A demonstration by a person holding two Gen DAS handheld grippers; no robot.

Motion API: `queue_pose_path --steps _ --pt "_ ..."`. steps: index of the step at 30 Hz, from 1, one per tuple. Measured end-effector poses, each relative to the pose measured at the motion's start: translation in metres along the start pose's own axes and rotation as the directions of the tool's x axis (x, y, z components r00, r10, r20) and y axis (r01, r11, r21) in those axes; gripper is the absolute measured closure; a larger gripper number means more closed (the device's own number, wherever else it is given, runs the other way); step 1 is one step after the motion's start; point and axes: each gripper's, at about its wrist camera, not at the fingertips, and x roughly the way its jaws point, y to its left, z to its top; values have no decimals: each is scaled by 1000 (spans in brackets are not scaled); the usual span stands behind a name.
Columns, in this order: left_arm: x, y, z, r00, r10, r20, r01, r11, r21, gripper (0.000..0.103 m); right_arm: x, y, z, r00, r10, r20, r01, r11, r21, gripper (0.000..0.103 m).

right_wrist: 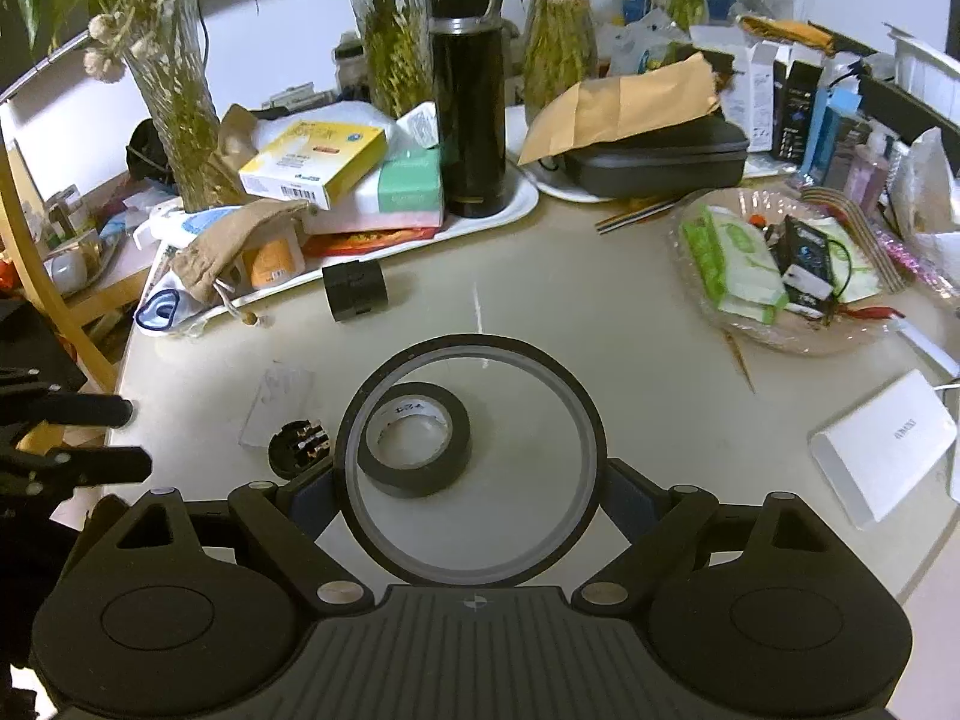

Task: Organize rigid objects
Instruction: 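Lift the clear plastic ring off the table with the right tool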

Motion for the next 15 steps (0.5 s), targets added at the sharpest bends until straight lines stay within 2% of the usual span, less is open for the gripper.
queue_pose_path --steps 8,15 --pt "7 -4 3 1000 -11 -18 11 1000 24 52 -16 -11 -16 999 0 42 -2 999 36 12" --pt "12 -11 9 998 -3 -65 4 1000 12 52 -24 -13 -23 998 -5 66 2 999 45 12"
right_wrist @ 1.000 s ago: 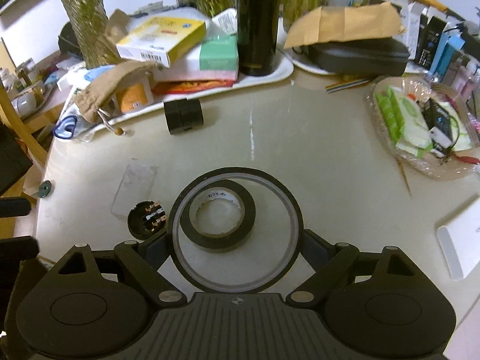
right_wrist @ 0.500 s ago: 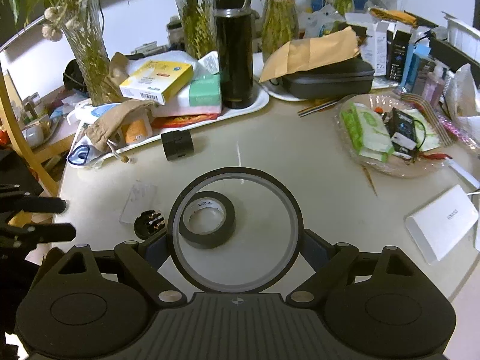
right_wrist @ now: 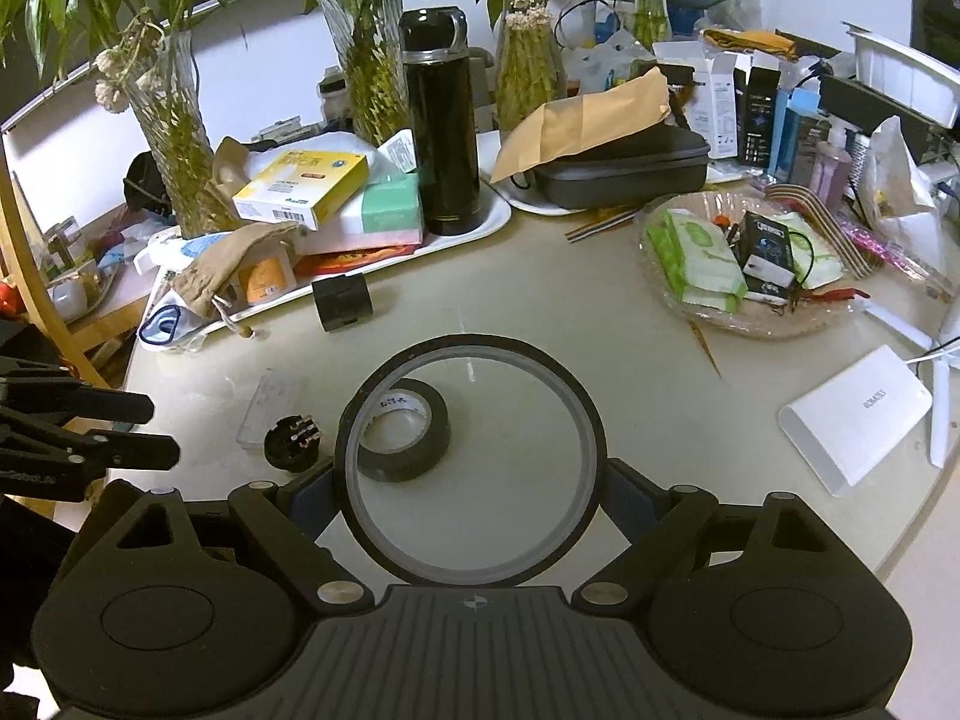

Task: Organize rigid objects
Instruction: 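Lift the clear plastic ring off the table with the right tool, then grasp the small black plug with the left tool while the right tool holds the ring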

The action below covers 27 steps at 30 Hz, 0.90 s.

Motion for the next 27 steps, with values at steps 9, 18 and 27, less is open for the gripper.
queue_pose_path --steps 9,18,27 --pt "13 -16 15 995 -3 -104 -4 998 -65 47 -16 -4 -9 999 -9 37 9 1000 9 12" --pt "43 -21 29 970 -47 -237 0 981 -196 26 -24 -14 -16 998 -12 65 10 999 33 12" --pt "84 -29 34 908 -66 -414 -61 956 -286 26 -31 -19 -22 996 -11 86 10 1000 11 12"
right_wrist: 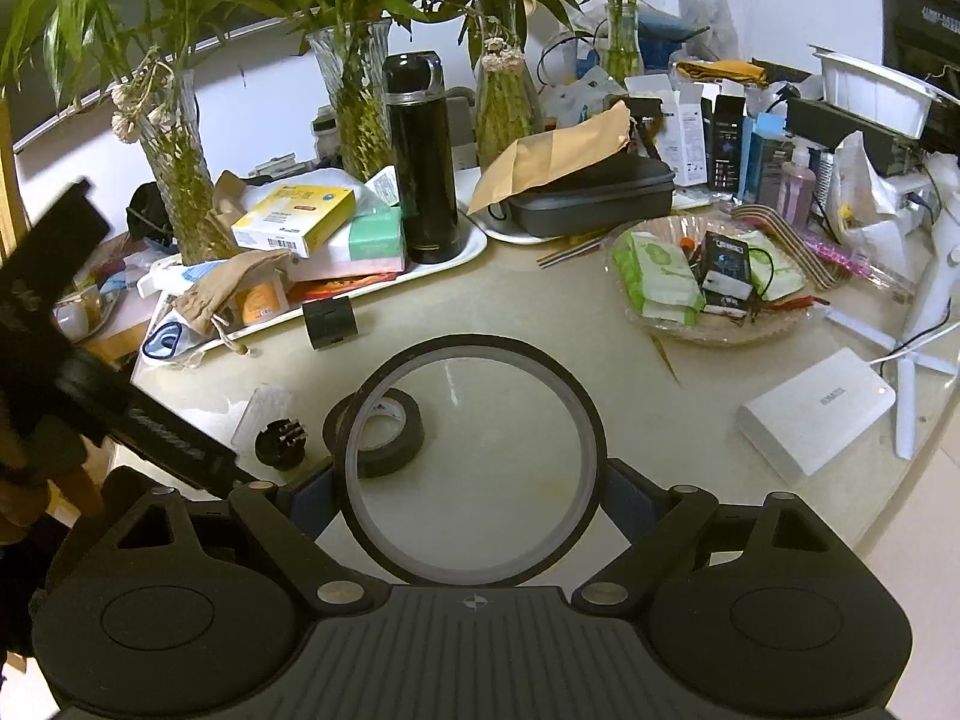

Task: Organize rigid objects
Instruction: 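Grasp the small black plug with the left tool while the right tool holds the ring, then carry the black plug and the clear ring over the box with both tools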

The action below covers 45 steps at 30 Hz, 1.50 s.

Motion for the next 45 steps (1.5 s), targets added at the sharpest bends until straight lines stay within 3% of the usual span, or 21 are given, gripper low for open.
queue_pose_path --steps 10,11,14,16,24,34,45 --pt "30 -11 9 992 50 -113 -59 995 -79 27 -6 -12 -2 1000 5 15 -6 999 45 12" --pt "31 -12 8 992 55 -114 -64 995 -81 31 -6 -12 -2 1000 5 16 -6 999 45 12" --pt "36 -14 11 990 73 -122 -83 993 -86 55 -6 -12 -2 1000 4 15 -5 999 44 12" --pt "36 -16 11 990 84 -115 -93 992 -84 64 -6 -13 -2 1000 1 11 -2 999 44 12" --pt "32 -15 2 995 57 -83 -61 997 -49 64 9 -10 -2 996 -37 -82 42 997 58 12" --pt "16 -12 -6 1000 15 -23 -16 1000 -18 64 20 -12 -2 988 -15 -153 33 993 110 12" --pt "-24 -19 -20 989 -11 148 -3 996 94 64 11 -4 9 989 -11 -150 26 995 96 12"
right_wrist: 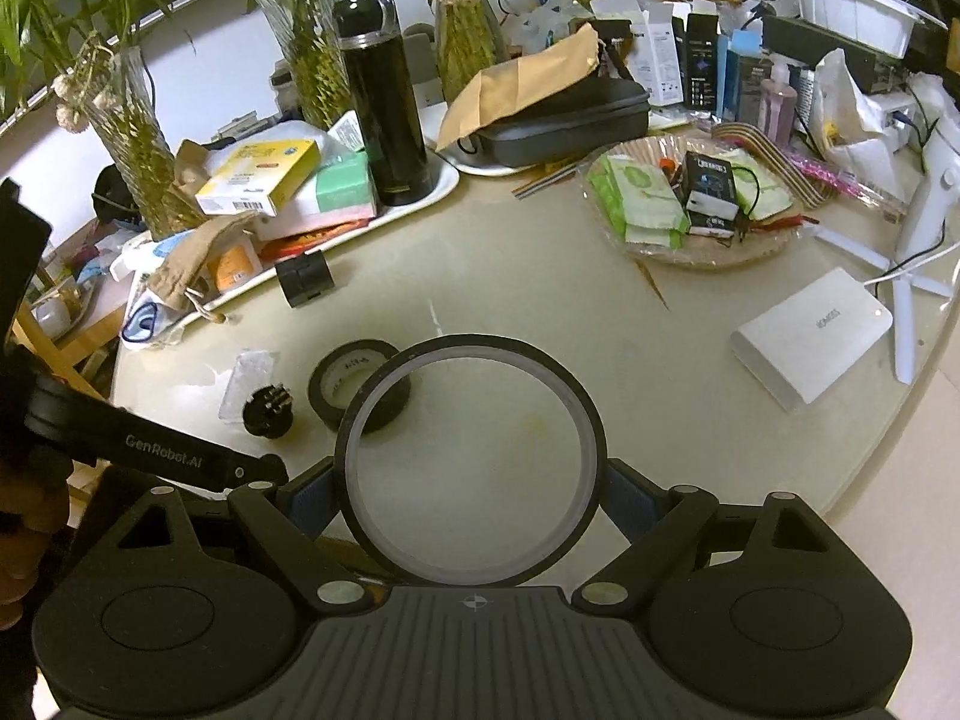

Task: Organize rigid objects
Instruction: 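Carry the black plug and the clear ring over the box with both tools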

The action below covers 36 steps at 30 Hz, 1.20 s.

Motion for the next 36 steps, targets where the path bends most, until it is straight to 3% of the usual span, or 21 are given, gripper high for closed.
queue_pose_path --steps 8,18,36 --pt "-27 -8 -3 994 18 110 -27 996 84 64 -12 8 9 999 30 -36 -30 1000 9 12" --pt "-56 -10 -14 982 34 186 -62 987 147 65 -23 29 9 991 35 -129 -40 999 -36 12" --pt "-94 -4 -45 980 19 198 -81 947 311 64 -34 59 -2 976 53 -212 -79 990 -115 12"
